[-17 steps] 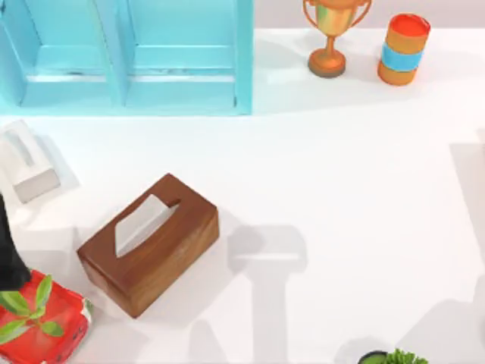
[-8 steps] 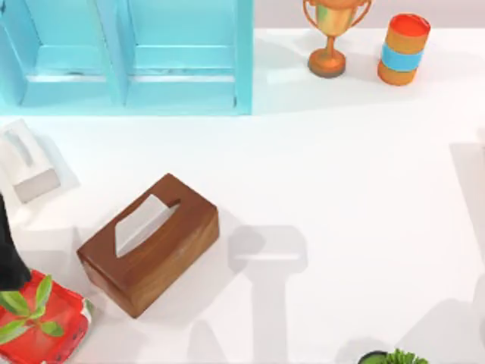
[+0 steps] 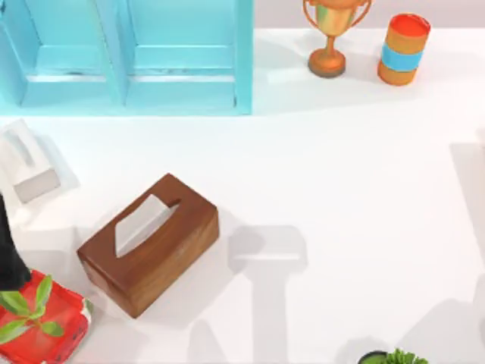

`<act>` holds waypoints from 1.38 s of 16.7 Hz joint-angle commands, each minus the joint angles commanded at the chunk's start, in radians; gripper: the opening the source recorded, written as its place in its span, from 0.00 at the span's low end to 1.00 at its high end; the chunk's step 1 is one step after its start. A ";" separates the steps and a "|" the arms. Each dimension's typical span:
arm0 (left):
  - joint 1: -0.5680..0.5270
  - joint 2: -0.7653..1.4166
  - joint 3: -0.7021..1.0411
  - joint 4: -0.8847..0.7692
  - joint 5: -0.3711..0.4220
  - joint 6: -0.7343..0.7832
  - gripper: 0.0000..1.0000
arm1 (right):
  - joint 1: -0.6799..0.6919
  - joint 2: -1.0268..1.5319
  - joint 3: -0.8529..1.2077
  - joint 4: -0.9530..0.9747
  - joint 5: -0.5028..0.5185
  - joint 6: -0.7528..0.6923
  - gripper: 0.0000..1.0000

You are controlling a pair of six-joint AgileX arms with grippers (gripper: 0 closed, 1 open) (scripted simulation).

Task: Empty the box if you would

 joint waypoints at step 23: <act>0.000 0.000 0.000 0.000 0.000 0.000 1.00 | 0.010 -0.098 0.420 -0.520 0.000 0.009 0.00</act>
